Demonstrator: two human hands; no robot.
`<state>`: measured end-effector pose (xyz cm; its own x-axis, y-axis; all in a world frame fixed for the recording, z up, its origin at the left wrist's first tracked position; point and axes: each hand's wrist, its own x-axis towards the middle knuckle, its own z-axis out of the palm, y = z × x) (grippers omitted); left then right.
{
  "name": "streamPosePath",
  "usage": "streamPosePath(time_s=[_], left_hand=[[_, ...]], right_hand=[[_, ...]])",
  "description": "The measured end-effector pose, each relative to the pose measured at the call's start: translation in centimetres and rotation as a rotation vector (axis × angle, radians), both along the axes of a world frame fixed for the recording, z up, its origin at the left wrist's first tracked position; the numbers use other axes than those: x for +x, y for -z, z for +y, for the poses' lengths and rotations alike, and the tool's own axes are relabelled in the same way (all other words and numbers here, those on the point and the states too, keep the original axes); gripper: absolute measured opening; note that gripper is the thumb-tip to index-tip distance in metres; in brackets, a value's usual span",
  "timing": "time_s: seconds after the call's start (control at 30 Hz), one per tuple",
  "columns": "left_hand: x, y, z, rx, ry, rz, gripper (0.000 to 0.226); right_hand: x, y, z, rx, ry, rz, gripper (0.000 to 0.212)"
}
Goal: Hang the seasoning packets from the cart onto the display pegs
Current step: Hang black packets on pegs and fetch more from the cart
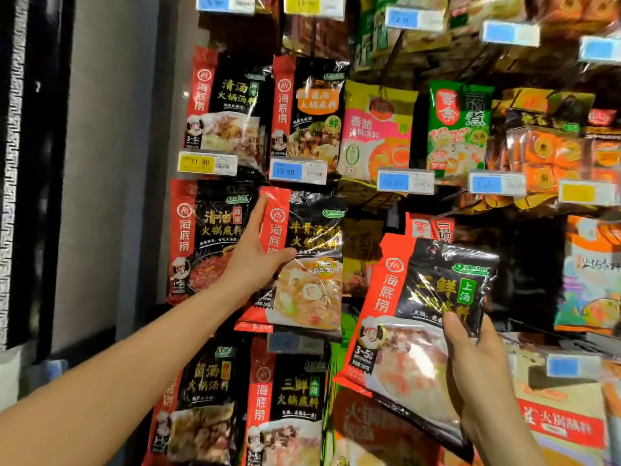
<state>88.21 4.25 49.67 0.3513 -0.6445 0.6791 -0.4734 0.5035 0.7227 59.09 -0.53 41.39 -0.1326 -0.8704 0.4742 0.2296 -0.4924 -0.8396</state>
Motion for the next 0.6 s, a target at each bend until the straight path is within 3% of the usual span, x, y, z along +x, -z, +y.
streamPosePath(time_s=[0.23,0.6], left_hand=[[0.6,-1.8,-1.2,-0.027,-0.046,0.121,0.105],[1.7,-2.5,-1.1,0.135,-0.083,0.145,0.104]], right_hand=[[0.0,-0.8,0.2,0.030,0.030,0.032,0.060],[0.8,-0.7,-0.1,0.012,0.009,0.062,0.067]])
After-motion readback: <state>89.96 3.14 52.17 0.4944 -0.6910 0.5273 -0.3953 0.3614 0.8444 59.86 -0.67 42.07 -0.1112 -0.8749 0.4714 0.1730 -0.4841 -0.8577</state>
